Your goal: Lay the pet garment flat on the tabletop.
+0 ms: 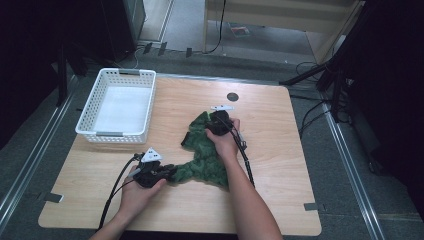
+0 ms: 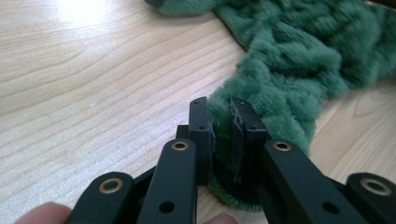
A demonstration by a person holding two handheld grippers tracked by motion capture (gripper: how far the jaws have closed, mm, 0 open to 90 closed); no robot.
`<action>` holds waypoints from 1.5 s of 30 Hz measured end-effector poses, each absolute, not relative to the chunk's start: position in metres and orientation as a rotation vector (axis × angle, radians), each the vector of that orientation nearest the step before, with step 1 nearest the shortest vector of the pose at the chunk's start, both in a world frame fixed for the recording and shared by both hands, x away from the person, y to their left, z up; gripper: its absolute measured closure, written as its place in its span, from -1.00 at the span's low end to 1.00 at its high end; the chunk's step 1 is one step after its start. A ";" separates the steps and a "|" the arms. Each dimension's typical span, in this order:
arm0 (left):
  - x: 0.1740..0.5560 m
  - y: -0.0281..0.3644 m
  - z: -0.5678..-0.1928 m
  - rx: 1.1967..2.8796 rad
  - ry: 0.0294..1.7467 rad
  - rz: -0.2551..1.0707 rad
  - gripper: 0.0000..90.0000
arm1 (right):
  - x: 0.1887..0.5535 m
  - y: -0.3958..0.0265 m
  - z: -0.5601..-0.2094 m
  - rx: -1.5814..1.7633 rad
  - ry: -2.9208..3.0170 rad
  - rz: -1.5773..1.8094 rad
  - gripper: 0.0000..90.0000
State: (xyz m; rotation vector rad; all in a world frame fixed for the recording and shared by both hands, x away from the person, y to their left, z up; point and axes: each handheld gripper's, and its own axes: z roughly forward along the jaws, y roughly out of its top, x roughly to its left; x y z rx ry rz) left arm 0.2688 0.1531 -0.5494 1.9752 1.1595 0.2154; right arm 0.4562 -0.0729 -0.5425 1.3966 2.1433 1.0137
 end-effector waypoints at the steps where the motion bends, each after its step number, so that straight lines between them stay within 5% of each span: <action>1: 0.269 0.153 -0.549 1.971 1.159 0.217 0.80 | 0.460 -0.073 -0.542 1.393 2.156 1.017 0.45; 5: 0.269 0.158 -0.549 1.915 1.149 0.203 0.68 | 0.457 -0.084 -0.527 1.446 2.157 1.169 0.20; 13: 0.278 0.157 -0.537 1.786 1.139 0.195 0.28 | 0.390 -0.119 -0.493 1.351 2.140 1.262 0.16; 21: 0.302 0.111 -0.532 1.887 1.138 0.163 0.09 | 0.324 -0.130 -0.510 1.365 2.284 1.272 0.06; 24: 0.311 0.094 -0.534 1.937 1.137 0.202 0.07 | 0.321 -0.124 -0.520 1.368 2.323 1.212 0.16; 31: 0.319 0.086 -0.542 2.012 1.161 0.280 0.85 | 0.320 -0.117 -0.534 1.305 2.304 1.069 0.85; 37: 0.317 0.095 -0.546 1.979 1.176 0.320 0.94 | 0.315 -0.125 -0.543 1.225 2.268 0.970 0.90; 40: 0.315 0.097 -0.545 1.951 1.155 0.285 0.47 | 0.314 -0.130 -0.538 1.254 2.265 1.092 0.47; 45: 0.302 0.114 -0.536 1.891 1.116 0.256 0.19 | 0.304 -0.143 -0.522 1.235 2.213 1.194 0.36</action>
